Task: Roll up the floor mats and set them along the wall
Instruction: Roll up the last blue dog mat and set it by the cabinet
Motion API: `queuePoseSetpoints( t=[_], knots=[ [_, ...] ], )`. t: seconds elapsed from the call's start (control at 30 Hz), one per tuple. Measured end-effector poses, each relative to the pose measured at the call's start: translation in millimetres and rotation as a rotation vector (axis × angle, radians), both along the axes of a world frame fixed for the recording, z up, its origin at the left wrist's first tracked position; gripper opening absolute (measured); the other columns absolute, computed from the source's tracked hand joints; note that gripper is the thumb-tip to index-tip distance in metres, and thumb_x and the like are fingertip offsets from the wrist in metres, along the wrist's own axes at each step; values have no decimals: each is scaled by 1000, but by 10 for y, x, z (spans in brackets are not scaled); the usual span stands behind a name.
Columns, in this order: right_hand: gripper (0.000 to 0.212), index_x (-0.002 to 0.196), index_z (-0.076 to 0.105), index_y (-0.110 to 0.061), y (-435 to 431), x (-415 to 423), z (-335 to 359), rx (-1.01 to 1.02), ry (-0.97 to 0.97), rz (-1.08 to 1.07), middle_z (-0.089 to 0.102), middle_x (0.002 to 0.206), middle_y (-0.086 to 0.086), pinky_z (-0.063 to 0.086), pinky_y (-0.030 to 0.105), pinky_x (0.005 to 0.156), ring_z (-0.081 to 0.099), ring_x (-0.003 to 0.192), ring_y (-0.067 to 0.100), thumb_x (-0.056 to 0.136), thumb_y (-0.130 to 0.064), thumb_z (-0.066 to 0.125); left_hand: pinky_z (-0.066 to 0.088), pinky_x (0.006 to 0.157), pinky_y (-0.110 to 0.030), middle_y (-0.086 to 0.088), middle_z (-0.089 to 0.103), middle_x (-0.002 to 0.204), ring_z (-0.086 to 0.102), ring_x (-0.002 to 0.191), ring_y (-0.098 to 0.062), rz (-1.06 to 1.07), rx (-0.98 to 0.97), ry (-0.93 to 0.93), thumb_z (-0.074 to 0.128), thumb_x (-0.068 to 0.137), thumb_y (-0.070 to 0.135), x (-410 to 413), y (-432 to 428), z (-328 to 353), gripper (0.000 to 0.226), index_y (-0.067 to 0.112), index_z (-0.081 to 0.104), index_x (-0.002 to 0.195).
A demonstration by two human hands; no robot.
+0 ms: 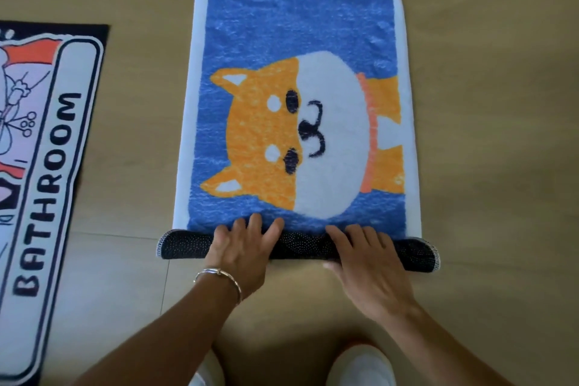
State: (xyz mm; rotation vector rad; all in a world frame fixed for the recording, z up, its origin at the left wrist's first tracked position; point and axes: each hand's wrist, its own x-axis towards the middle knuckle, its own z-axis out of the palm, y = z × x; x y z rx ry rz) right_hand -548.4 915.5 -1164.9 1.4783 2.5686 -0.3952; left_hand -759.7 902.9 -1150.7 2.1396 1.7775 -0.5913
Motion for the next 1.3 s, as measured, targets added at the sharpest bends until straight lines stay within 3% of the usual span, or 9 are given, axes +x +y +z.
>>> queuePoseSetpoints(
  t=[0.1, 0.2, 0.33, 0.5, 0.57, 0.77, 0.9, 1.03, 1.3],
  knots=[
    [45, 121, 55, -20, -103, -10, -39, 41, -14, 24, 57, 84, 2, 46, 38, 63, 54, 70, 24, 85, -44, 43, 45, 56, -38, -12, 57, 87, 55, 68, -30, 3, 104, -100, 74, 45, 19, -95, -259, -113, 82, 17, 46, 122],
    [54, 122, 51, -21, -92, -14, -63, 28, 20, 59, 56, 82, 3, 44, 36, 58, 54, 67, 24, 74, -36, 73, 41, 83, -49, -14, 60, 115, 57, 99, -34, 0, 166, -142, 56, 65, 29, -82, -537, -125, 76, 15, 38, 137],
    [65, 128, 48, -20, -82, -7, -59, 24, 25, 63, 54, 82, 6, 38, 36, 60, 51, 67, 26, 71, -32, 76, 21, 105, -60, -16, 45, 142, 44, 130, -34, 89, 102, -130, 40, 82, 47, 17, -584, -120, 68, 13, 35, 141],
    [64, 134, 46, -13, -278, -114, 49, -18, -26, -104, 56, 111, 10, 28, 51, 101, 51, 103, 32, 81, -49, 40, 20, 105, -59, -14, 38, 147, 40, 134, -32, 69, 28, -135, 11, 94, 60, -15, -351, -207, 71, 16, 39, 141],
    [66, 137, 43, -12, -335, -168, 95, -39, -26, -127, 55, 126, 14, 21, 55, 107, 49, 121, 36, 83, -49, 35, 21, 104, -59, -13, 39, 147, 40, 134, -32, 66, 17, -133, 5, 94, 59, -19, -322, -209, 72, 17, 41, 141],
    [58, 140, 40, -23, -215, -296, 67, -115, -68, -181, 43, 146, 14, 20, 54, 108, 37, 136, 35, 97, -52, 14, 33, 102, -60, -10, 41, 146, 41, 133, -29, 93, 33, -134, 4, 97, 53, -30, -301, -176, 69, 16, 44, 140],
    [54, 138, 48, -26, -20, -350, 18, -127, -97, -164, 40, 148, 12, 32, 62, 102, 37, 136, 38, 95, -48, 25, 27, 106, -58, -10, 37, 148, 37, 136, -26, 62, 137, -146, 12, 98, 51, -96, -268, -157, 61, 15, 31, 143],
    [53, 139, 47, -26, 38, -356, 27, -148, -115, -142, 37, 150, 14, 31, 67, 99, 33, 137, 41, 95, -46, 25, 24, 105, -59, -10, 41, 146, 39, 135, -28, -17, 230, -119, 33, 91, 39, -111, -346, -132, 55, 16, 33, 141],
    [55, 136, 50, -20, 69, -405, 123, -114, -98, -199, 46, 143, 15, 32, 64, 101, 41, 132, 40, 93, -46, 27, 33, 102, -60, -9, 39, 148, 38, 135, -30, 14, 60, -88, 27, 89, 51, -90, -153, -142, 64, 16, 33, 142]
  ],
)
